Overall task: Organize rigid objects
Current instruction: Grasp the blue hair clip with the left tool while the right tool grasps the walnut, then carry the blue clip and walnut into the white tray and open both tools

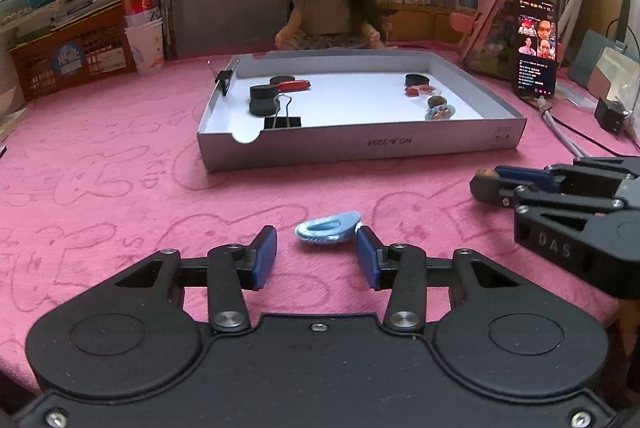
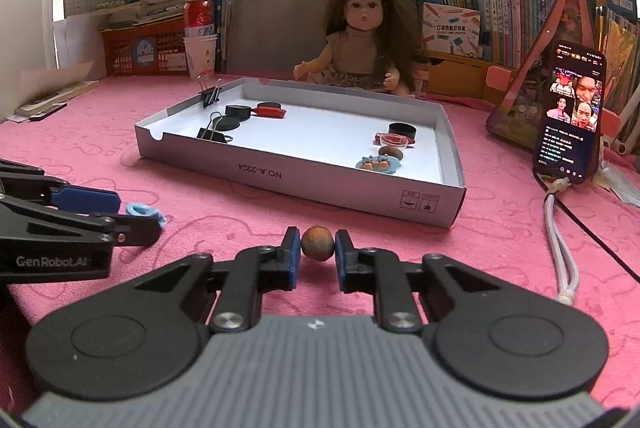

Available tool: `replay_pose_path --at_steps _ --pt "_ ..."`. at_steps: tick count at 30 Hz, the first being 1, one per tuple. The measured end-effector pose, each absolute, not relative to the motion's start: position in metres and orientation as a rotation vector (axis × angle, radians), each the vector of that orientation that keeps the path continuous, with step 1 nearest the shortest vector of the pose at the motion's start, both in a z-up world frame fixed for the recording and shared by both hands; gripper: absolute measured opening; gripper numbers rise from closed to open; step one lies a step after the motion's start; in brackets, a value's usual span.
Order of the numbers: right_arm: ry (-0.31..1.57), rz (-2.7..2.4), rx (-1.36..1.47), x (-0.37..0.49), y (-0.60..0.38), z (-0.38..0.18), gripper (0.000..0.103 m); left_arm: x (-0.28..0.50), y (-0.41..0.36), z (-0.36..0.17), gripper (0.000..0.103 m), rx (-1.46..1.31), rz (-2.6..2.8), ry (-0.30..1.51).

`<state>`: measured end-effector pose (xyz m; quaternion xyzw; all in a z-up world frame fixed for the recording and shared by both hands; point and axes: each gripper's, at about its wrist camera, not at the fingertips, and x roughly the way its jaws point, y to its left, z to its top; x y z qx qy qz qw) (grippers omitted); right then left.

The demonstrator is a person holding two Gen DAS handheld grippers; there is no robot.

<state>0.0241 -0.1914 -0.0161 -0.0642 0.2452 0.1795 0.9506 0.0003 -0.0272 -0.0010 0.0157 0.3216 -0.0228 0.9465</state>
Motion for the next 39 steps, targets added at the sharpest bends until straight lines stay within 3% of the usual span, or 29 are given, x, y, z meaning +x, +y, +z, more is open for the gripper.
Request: replay_pose_path --at_steps 10,15,27,39 --pt "0.489 0.332 -0.095 0.019 -0.186 -0.019 0.023 0.007 -0.033 -0.003 0.045 -0.034 -0.041 0.633" --pt "0.491 0.325 -0.078 0.016 -0.182 -0.022 0.023 0.011 -0.040 -0.006 0.037 -0.022 -0.013 0.615" --pt "0.470 0.332 -0.035 0.018 -0.178 -0.008 0.023 0.013 -0.039 0.011 0.036 -0.017 -0.041 0.567" --pt "0.482 0.322 0.040 0.066 -0.187 0.019 0.023 0.079 -0.039 0.042 0.036 -0.034 -0.101 0.545"
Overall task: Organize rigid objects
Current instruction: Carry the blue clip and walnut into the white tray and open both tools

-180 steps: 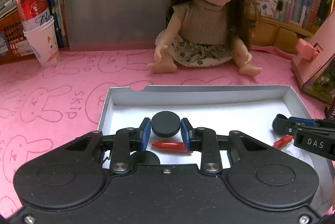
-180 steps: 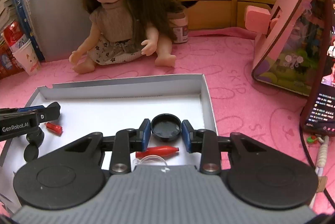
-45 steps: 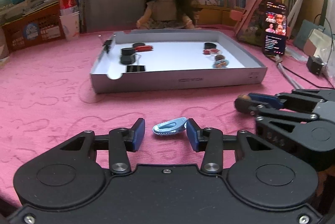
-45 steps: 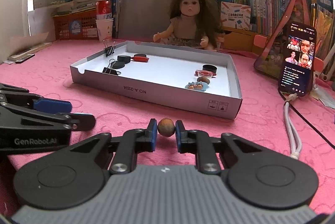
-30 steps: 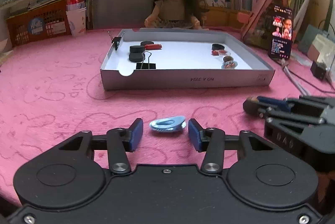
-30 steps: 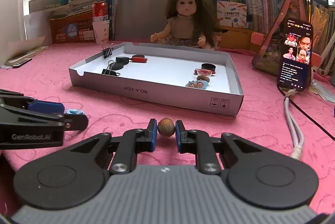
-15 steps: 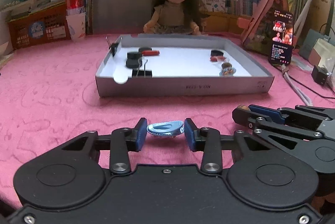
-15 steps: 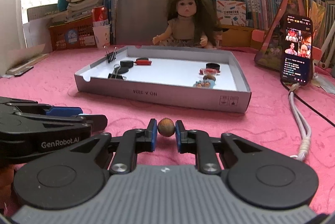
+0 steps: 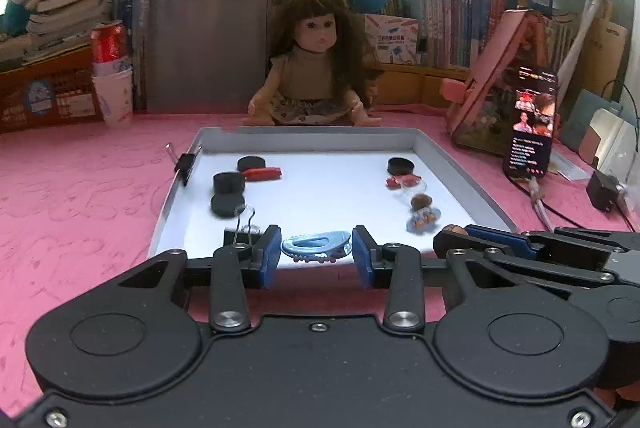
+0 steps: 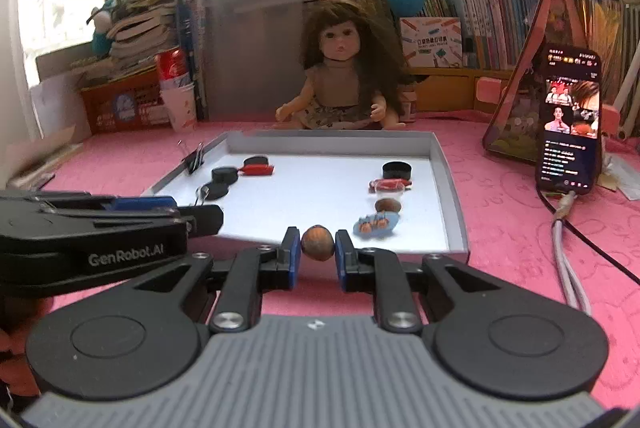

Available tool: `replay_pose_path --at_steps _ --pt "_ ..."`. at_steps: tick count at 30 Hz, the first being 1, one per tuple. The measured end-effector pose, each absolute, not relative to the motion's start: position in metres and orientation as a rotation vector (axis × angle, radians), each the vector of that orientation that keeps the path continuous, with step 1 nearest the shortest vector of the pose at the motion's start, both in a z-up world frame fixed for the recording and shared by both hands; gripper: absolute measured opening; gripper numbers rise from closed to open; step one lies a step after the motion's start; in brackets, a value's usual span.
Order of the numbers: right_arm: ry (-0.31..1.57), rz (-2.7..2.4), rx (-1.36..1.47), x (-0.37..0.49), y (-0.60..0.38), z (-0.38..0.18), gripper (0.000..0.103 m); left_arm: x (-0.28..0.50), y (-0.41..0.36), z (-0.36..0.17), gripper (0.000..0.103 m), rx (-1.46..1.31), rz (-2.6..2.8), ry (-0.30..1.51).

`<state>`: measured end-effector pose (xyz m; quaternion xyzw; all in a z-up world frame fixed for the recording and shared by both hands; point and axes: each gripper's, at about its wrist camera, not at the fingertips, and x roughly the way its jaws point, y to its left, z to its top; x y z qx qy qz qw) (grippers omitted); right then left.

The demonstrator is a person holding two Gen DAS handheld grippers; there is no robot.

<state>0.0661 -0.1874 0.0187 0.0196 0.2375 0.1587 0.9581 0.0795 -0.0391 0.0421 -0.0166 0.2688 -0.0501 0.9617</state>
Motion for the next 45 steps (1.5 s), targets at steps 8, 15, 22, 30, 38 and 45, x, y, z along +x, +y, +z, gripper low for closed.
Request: replay_pose_path --at_steps 8,15,22,30,38,45 --pt "0.548 0.320 0.111 0.119 -0.191 0.020 0.023 0.138 -0.034 0.040 0.036 -0.021 -0.077 0.589" --pt "0.577 0.301 0.109 0.148 -0.185 0.014 0.023 0.166 -0.032 0.031 0.036 -0.012 -0.055 0.610" --pt "0.605 0.291 0.084 0.166 -0.180 0.008 0.023 0.186 -0.032 0.020 0.037 -0.015 -0.050 0.646" --pt "0.622 0.283 0.071 0.178 -0.175 0.003 0.023 0.196 -0.033 0.015 0.037 -0.004 -0.047 0.659" --pt "0.631 0.279 0.065 0.184 -0.174 0.002 0.024 0.202 -0.034 0.012 0.037 0.003 -0.047 0.669" --pt "0.639 0.280 0.070 0.186 -0.174 -0.001 0.027 0.205 -0.034 0.006 0.037 0.002 -0.043 0.683"
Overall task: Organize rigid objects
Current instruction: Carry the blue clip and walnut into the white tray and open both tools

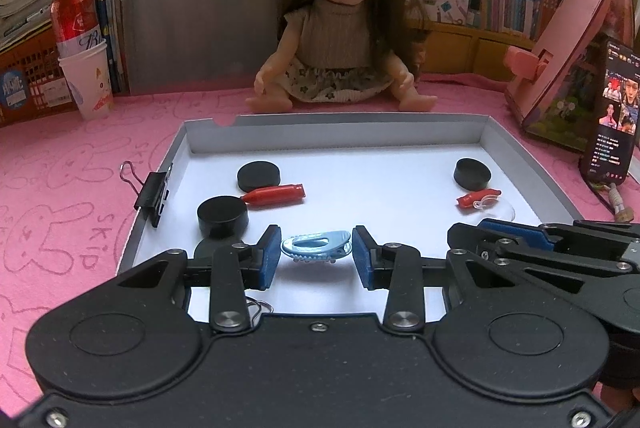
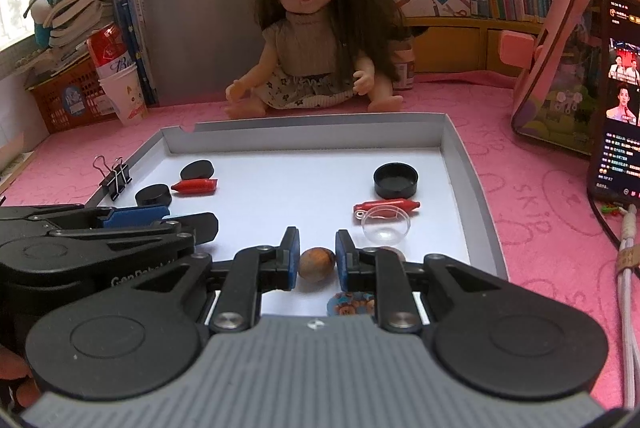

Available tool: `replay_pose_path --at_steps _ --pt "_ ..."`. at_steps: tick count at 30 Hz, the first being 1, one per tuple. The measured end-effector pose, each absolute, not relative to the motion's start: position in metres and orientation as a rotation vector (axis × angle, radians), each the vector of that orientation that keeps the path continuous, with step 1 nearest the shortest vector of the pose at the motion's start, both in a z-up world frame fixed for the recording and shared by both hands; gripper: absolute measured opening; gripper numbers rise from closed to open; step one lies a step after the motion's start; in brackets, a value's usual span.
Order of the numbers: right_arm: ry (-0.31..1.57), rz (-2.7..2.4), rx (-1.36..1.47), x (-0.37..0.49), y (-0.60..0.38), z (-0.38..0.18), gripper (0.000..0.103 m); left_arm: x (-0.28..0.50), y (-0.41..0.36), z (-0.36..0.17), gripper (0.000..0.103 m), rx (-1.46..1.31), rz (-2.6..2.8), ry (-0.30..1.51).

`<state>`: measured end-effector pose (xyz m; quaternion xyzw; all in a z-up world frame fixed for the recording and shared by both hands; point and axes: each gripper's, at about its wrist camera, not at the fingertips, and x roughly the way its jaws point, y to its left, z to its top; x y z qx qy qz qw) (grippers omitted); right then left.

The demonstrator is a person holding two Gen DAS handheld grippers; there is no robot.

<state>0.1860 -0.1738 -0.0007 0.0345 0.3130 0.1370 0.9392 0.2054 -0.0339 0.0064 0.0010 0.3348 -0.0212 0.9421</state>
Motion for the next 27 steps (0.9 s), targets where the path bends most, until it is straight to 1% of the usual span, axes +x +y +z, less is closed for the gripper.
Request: replay_pose_path --at_steps 8,20,21,22,23,27 --pt "0.643 0.283 0.074 0.1876 -0.1735 -0.0030 0.029 0.2084 -0.0329 0.0030 0.037 -0.004 -0.043 0.696" --pt "0.649 0.285 0.066 0.1892 -0.1723 -0.0029 0.029 0.2105 -0.0326 0.0008 0.037 -0.005 -0.043 0.701" --pt "0.648 0.286 0.065 0.1895 -0.1721 -0.0021 0.030 0.2108 -0.0326 0.0007 0.037 -0.007 -0.043 0.702" --pt "0.647 0.286 0.064 0.1898 -0.1719 -0.0013 0.034 0.2113 -0.0324 0.0007 0.037 -0.009 -0.045 0.704" --pt "0.645 0.287 0.064 0.1898 -0.1717 -0.0002 0.040 0.2117 -0.0323 0.0011 0.037 -0.012 -0.046 0.706" --pt "0.635 0.286 0.063 0.1886 -0.1719 0.0038 0.045 0.2121 -0.0296 0.0033 0.039 -0.039 -0.052 0.714"
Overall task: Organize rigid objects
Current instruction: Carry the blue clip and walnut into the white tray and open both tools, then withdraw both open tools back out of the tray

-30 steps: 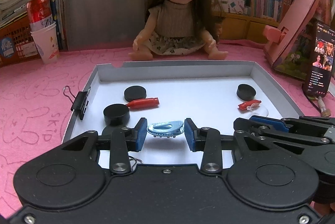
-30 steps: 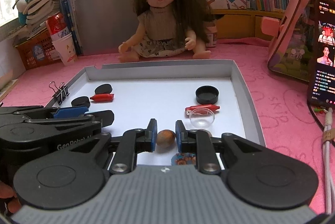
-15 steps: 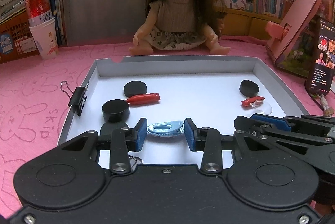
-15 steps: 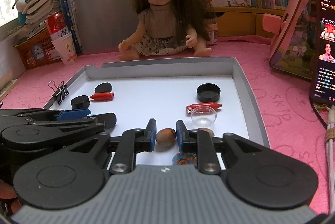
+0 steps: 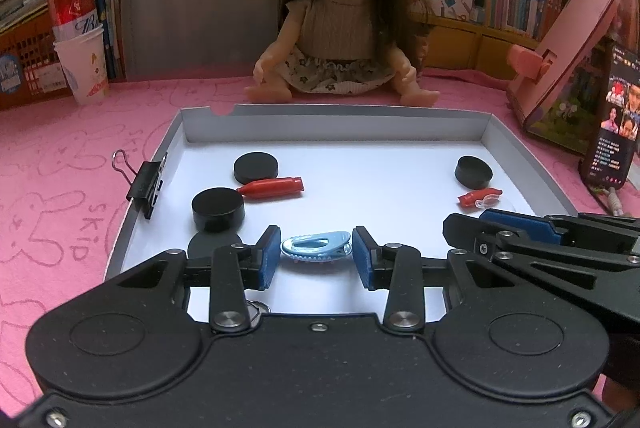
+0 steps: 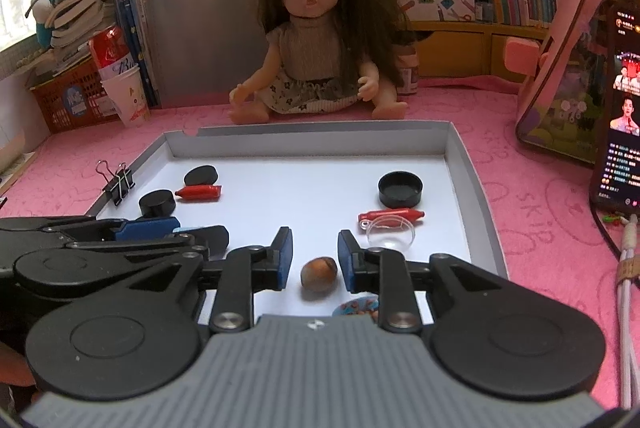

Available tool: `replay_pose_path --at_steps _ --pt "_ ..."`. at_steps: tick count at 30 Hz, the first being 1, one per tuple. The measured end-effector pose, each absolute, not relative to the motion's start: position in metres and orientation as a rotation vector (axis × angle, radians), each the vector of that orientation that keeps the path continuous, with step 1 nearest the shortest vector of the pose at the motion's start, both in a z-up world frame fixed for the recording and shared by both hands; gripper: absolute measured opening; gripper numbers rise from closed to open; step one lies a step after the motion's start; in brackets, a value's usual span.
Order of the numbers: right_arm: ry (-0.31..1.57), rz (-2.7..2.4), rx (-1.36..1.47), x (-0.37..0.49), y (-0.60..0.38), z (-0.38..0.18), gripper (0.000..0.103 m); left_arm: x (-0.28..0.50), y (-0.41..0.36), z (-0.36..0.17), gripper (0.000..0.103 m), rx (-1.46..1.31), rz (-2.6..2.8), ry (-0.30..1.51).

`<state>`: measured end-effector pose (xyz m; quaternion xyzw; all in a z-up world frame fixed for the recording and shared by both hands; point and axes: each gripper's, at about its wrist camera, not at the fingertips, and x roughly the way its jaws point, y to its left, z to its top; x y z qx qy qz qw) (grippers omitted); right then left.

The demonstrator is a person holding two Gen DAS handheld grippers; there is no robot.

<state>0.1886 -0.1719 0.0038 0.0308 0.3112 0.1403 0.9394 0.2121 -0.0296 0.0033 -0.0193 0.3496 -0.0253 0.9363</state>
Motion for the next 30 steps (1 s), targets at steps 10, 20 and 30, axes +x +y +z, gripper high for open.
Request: replay_pose_path --at_steps 10,20,30 --pt "0.629 0.265 0.076 0.187 -0.177 0.011 0.057 0.206 -0.024 0.013 0.052 -0.049 -0.040 0.695" --pt "0.614 0.241 0.094 0.179 -0.184 0.020 0.072 0.189 -0.022 0.026 0.061 -0.031 -0.021 0.669" --pt "0.579 0.221 0.103 0.164 -0.191 0.029 0.085 0.169 -0.014 0.041 0.072 -0.056 -0.033 0.644"
